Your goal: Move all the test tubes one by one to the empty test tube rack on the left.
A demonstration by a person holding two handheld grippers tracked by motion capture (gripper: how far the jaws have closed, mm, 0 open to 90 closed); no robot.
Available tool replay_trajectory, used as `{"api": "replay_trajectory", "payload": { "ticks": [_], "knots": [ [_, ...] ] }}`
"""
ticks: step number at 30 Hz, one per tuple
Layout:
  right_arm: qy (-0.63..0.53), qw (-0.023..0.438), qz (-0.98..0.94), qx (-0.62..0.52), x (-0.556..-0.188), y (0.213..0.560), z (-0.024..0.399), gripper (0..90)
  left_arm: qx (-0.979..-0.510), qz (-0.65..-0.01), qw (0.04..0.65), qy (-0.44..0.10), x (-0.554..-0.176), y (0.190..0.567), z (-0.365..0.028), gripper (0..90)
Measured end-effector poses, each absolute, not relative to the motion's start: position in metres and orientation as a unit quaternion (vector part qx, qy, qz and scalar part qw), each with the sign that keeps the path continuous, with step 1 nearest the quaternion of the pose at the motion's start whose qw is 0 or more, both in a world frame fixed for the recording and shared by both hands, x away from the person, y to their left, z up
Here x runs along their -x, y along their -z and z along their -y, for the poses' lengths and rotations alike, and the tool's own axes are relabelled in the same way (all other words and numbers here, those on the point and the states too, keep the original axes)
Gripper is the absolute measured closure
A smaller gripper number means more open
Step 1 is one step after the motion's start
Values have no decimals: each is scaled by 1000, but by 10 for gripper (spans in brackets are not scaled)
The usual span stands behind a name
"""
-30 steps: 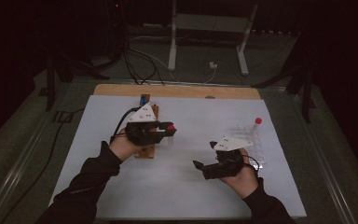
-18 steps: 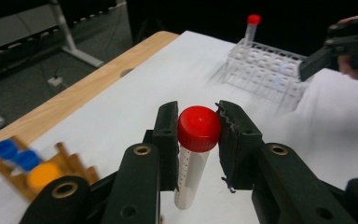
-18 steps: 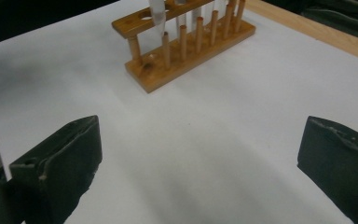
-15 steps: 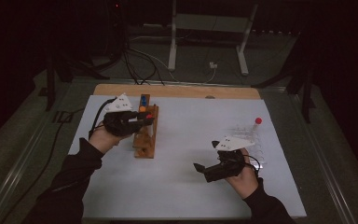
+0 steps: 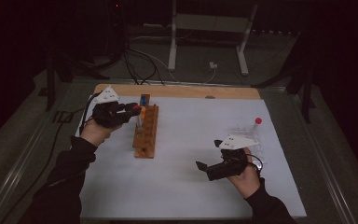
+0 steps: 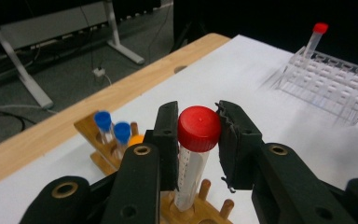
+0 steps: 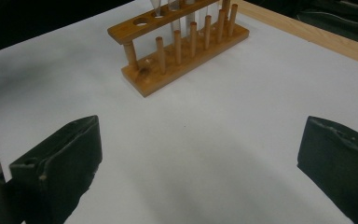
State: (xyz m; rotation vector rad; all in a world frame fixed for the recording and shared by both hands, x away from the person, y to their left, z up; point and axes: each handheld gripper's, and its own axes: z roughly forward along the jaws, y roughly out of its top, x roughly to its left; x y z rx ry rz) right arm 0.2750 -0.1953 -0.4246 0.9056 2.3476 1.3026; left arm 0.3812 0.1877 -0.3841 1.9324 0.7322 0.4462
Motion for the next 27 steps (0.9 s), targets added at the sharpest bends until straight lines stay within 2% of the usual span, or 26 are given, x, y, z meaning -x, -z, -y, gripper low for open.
{"api": "replay_trajectory", "payload": {
  "ticks": [13,27],
  "knots": [
    [-458,152,-816,-319,-275,425,198,0,-800,-324,478,-162,-386,423,-186,715],
    [-462,152,-813,-320,-274,424,199,0,-805,-334,467,-153,-387,438,-185,714]
  ]
}}
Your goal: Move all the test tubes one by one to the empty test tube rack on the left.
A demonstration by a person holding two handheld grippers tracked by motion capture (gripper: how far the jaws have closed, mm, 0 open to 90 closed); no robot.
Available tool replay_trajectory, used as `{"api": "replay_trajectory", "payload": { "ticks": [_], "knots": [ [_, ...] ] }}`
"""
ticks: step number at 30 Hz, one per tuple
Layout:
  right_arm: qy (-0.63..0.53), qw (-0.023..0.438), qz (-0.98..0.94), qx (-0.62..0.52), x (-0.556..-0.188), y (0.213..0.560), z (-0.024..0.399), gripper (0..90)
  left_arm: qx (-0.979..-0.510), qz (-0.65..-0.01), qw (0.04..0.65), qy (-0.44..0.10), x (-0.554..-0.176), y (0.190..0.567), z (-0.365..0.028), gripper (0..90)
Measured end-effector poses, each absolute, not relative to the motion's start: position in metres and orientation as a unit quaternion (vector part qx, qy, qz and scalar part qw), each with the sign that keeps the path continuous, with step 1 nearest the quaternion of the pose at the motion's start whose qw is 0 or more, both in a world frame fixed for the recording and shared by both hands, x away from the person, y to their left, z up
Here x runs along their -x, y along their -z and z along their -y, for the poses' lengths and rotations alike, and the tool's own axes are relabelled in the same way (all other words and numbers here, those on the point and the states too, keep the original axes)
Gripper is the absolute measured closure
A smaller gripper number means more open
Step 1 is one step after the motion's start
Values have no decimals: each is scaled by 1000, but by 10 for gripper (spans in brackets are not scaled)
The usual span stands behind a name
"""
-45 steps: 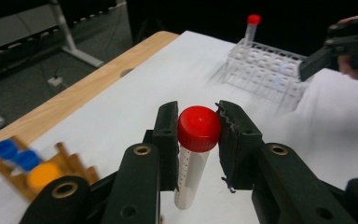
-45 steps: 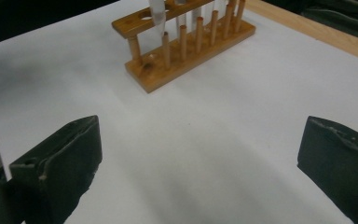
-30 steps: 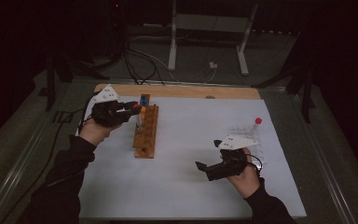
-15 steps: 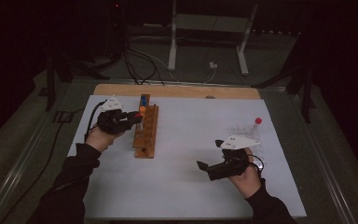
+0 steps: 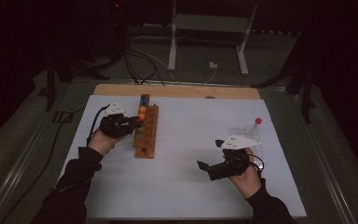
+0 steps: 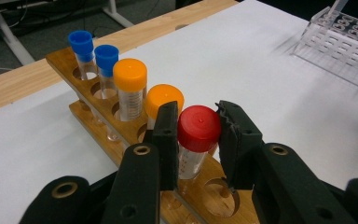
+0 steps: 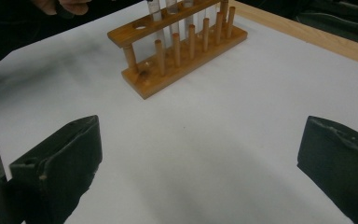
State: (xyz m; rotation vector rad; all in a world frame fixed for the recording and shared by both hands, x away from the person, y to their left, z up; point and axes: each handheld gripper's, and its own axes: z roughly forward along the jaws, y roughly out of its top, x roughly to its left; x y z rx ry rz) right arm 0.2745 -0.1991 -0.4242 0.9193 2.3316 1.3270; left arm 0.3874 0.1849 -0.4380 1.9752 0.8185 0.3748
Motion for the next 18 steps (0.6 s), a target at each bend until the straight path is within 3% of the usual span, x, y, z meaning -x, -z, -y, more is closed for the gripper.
{"api": "replay_trajectory", "payload": {
  "ticks": [6,18],
  "knots": [
    [-471,157,-806,-322,-274,420,202,0,-808,-332,465,-146,-387,437,-185,695],
    [-485,196,-780,-343,-281,399,230,0,-809,-306,479,-150,-360,420,-182,263]
  ]
}}
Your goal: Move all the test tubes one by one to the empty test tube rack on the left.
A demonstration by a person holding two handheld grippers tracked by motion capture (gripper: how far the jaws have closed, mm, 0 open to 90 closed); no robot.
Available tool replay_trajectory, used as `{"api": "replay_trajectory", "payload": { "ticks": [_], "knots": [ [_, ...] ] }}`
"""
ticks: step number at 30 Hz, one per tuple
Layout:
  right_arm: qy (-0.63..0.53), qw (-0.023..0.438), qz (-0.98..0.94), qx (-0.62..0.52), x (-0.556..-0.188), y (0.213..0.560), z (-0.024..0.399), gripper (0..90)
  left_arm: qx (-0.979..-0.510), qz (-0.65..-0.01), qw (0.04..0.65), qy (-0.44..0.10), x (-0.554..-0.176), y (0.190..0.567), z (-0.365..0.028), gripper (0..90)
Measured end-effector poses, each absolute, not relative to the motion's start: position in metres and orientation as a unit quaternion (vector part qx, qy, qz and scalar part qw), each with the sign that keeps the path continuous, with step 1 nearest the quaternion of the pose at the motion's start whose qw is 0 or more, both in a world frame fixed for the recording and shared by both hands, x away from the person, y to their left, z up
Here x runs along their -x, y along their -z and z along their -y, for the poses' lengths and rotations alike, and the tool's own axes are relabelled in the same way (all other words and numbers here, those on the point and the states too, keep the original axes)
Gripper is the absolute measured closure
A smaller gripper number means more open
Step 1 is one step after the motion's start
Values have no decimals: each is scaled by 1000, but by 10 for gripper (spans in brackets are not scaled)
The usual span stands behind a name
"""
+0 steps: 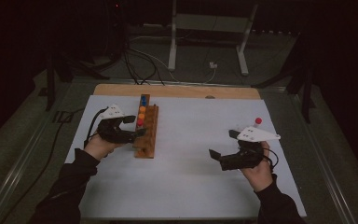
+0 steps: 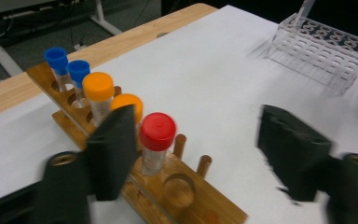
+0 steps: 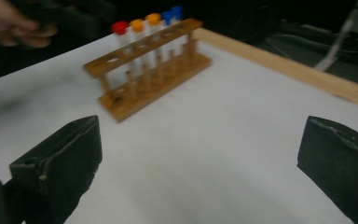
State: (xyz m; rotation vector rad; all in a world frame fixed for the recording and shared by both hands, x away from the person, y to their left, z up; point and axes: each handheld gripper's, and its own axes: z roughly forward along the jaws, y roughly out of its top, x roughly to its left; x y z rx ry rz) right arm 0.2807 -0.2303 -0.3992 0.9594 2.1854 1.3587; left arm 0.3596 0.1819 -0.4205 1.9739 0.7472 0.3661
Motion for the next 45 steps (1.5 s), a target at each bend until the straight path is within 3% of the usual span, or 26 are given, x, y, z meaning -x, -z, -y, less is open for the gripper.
{"api": "replay_trajectory", "payload": {
  "ticks": [8,17,22,32,45],
  "knots": [
    [-471,247,-751,-391,-295,392,273,0,-813,-296,482,-137,-338,416,-181,32],
    [-437,258,-735,-450,-314,408,318,0,-811,-277,499,-126,-318,420,-182,15],
    [-420,266,-723,-480,-323,424,336,81,-812,-275,500,-126,-312,424,-183,15],
    [-378,265,-722,-516,-349,452,353,474,-814,-272,499,-124,-307,427,-184,15],
    [-367,263,-718,-531,-374,461,354,642,-811,-273,504,-119,-308,427,-186,15]
  ]
}}
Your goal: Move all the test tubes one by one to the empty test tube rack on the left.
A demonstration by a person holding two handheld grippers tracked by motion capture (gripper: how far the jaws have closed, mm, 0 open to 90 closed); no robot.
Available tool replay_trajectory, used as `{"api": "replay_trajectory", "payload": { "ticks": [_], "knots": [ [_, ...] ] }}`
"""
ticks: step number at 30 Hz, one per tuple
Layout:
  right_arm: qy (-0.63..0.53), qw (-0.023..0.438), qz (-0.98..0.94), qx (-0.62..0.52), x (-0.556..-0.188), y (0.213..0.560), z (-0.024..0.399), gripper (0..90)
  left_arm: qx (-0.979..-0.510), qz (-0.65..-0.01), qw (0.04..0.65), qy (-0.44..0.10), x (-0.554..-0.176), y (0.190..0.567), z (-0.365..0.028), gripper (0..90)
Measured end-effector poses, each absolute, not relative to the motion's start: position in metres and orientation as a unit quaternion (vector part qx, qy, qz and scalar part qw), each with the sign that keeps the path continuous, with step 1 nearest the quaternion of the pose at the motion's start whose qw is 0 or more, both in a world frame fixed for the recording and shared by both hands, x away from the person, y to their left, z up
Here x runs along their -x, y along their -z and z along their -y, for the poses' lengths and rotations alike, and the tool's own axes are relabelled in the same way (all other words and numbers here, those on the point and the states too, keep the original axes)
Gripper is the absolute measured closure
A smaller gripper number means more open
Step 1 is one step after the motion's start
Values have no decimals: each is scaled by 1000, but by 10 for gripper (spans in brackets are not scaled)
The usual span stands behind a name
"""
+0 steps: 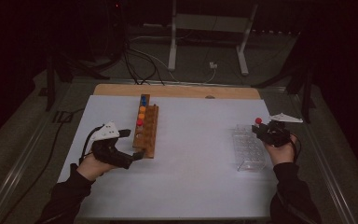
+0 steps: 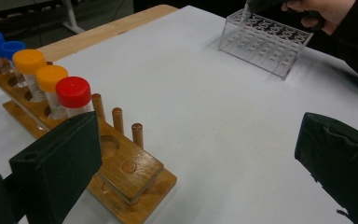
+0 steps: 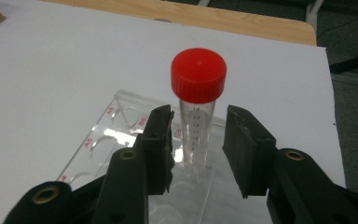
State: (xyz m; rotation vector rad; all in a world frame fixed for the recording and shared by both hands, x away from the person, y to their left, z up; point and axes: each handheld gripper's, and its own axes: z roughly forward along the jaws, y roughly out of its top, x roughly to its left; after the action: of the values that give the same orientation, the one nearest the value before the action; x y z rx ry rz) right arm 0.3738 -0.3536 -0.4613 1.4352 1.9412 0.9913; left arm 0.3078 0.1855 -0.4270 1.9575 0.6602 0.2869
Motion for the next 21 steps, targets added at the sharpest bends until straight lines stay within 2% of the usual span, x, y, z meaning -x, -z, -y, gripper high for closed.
{"api": "replay_trajectory", "payload": {
  "ticks": [5,11,21],
  "knots": [
    [-363,261,-717,-535,-378,462,352,739,-811,-273,503,-120,-308,427,-185,15],
    [-361,271,-716,-533,-376,454,350,749,-812,-273,503,-117,-308,426,-186,15],
    [-375,304,-718,-502,-361,418,347,749,-814,-265,504,-112,-308,421,-184,15]
  ]
}}
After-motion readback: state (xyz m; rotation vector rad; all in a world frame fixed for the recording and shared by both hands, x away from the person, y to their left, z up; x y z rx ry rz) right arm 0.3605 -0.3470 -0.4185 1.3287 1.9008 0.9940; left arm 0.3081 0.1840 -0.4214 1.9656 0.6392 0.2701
